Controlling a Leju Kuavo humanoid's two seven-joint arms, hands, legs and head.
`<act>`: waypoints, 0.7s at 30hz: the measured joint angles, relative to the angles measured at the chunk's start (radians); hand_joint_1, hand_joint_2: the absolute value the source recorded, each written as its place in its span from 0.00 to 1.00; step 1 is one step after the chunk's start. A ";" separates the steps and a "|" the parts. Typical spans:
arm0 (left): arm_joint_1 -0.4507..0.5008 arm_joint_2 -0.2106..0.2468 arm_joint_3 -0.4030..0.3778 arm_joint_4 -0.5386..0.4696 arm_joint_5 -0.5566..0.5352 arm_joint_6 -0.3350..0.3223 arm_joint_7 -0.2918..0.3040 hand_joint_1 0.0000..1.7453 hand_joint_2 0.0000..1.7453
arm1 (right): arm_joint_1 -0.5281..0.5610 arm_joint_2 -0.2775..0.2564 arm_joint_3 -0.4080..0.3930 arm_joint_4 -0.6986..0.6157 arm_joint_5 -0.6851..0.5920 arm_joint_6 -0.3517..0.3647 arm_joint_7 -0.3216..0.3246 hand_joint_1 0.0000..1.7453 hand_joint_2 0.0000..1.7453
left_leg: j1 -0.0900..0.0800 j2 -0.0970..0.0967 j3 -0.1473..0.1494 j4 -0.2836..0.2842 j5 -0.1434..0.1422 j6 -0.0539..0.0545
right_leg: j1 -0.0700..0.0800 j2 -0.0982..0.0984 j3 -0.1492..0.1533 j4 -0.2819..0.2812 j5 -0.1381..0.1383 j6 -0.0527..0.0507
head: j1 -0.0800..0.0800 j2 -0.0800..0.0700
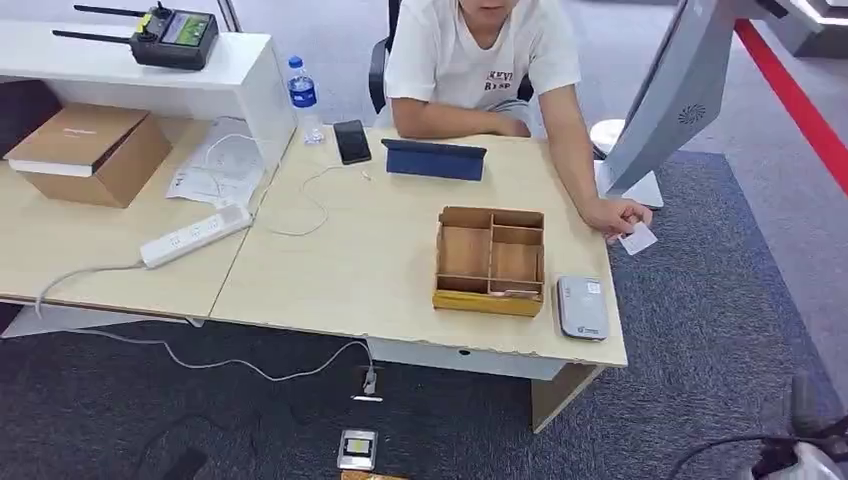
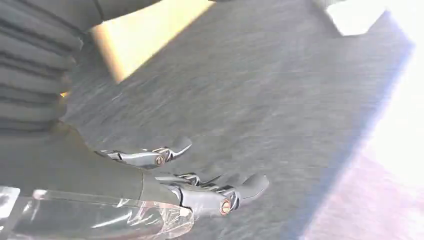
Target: Pass the card to the sensor for recognition and then transmit it.
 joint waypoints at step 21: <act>0.002 0.012 -0.054 -0.001 -0.134 -0.085 -0.121 0.00 0.00 | 0.043 -0.015 0.450 -0.774 0.386 -0.094 0.025 0.00 1.00 | 0.002 -0.003 -0.001 -0.001 0.001 -0.002 | 0.002 -0.002 0.000 0.001 0.000 -0.001 | 0.001 0.000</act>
